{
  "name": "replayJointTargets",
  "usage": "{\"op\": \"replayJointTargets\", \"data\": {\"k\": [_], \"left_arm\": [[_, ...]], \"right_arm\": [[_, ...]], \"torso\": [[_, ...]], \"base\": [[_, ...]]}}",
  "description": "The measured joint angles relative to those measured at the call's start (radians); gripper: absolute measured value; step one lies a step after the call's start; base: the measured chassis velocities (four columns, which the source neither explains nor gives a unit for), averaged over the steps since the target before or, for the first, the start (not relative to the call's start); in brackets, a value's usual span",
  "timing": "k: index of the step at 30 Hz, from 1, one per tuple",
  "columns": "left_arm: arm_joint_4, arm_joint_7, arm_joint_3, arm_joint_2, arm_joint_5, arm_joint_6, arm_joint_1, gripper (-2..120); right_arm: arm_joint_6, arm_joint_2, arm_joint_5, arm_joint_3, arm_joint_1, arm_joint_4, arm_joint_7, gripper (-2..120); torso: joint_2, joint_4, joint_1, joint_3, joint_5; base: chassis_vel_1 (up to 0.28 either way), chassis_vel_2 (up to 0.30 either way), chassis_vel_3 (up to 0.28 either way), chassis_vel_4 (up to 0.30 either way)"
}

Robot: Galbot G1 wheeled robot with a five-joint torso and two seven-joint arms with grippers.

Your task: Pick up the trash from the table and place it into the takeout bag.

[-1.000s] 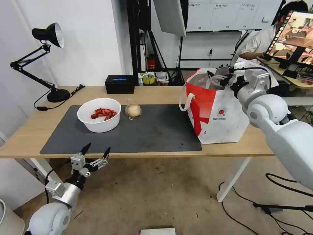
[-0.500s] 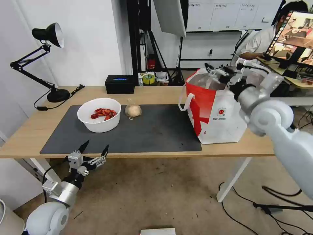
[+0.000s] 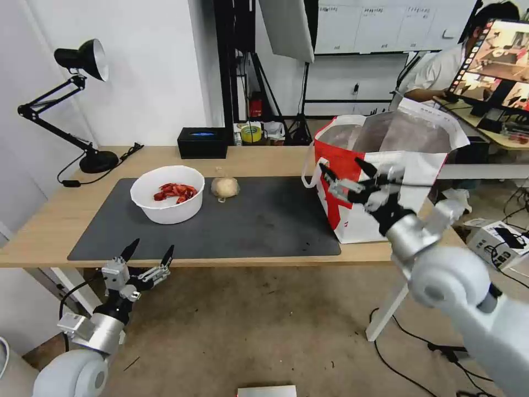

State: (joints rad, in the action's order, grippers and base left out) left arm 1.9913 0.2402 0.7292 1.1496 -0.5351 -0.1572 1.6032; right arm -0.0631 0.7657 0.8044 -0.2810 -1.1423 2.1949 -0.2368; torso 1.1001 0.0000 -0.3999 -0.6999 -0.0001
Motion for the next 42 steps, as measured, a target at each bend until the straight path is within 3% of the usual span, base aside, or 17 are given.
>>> {"op": "replayJointTargets", "data": {"k": [3, 7, 17, 42], "left_arm": [[-0.002, 0.000, 0.000, 0.002, 0.000, 0.000, 0.004, 100], [-0.014, 0.019, 0.000, 0.008, 0.010, 0.002, 0.014, 100], [-0.022, 0.025, -0.005, 0.006, 0.012, 0.005, 0.012, 100], [-0.037, 0.027, -0.009, 0.004, 0.013, 0.005, 0.009, 100]], "right_arm": [[0.015, 0.014, -0.034, -0.005, -0.043, -0.005, -0.013, 100], [0.082, 0.094, -0.195, -0.012, -0.225, -0.036, -0.057, 100], [0.103, 0.163, -0.320, 0.013, -0.379, -0.049, -0.078, 100], [0.077, 0.155, -0.312, 0.039, -0.383, -0.070, -0.084, 100]], "torso": [[0.000, 0.0001, 0.000, 0.000, -0.0002], [0.000, -0.0001, 0.000, 0.000, 0.0002], [0.000, -0.0001, 0.000, 0.000, 0.0000], [0.000, 0.0000, 0.000, 0.000, 0.0000]], "base": [[0.000, 0.000, 0.000, 0.000], [0.000, 0.000, 0.000, 0.000], [0.000, 0.000, 0.000, 0.000], [0.000, 0.000, 0.000, 0.000]]}}
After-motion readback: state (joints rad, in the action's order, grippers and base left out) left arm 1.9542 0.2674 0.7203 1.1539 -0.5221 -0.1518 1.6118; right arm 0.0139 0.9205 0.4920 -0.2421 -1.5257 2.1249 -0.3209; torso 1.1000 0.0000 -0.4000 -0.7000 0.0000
